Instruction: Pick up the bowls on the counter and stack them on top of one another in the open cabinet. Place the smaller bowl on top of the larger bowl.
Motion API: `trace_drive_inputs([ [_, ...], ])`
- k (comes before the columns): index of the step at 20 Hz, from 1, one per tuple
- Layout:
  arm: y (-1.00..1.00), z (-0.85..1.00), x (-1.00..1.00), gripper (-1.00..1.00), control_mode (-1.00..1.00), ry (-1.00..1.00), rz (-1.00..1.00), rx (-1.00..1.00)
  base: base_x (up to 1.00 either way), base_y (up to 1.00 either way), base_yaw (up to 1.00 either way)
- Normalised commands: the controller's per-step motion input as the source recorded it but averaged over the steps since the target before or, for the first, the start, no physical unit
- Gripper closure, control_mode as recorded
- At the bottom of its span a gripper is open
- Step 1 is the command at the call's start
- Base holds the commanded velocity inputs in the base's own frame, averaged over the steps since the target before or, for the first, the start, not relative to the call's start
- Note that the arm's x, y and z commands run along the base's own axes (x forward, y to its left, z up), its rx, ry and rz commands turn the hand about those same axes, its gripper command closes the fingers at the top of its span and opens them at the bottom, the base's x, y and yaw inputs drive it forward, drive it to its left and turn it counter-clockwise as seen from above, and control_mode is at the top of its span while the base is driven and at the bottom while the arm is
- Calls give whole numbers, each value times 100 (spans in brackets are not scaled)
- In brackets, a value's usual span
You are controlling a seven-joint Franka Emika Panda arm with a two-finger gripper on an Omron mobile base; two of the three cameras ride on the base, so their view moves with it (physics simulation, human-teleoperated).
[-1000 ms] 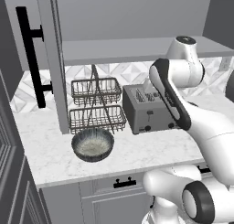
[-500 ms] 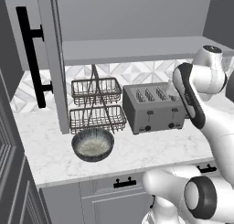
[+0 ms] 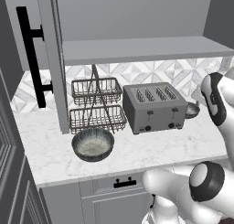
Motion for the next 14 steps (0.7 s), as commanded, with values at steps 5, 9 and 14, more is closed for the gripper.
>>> trace_drive_inputs([
  [5,-66,-11,0,-100,-100,1,-23,15,0,0,0],
  [9,-41,-1,2,-100,-100,0,-6,10,0,0,0],
  [14,-55,-14,22,-100,-100,0,-8,9,0,0,0],
])
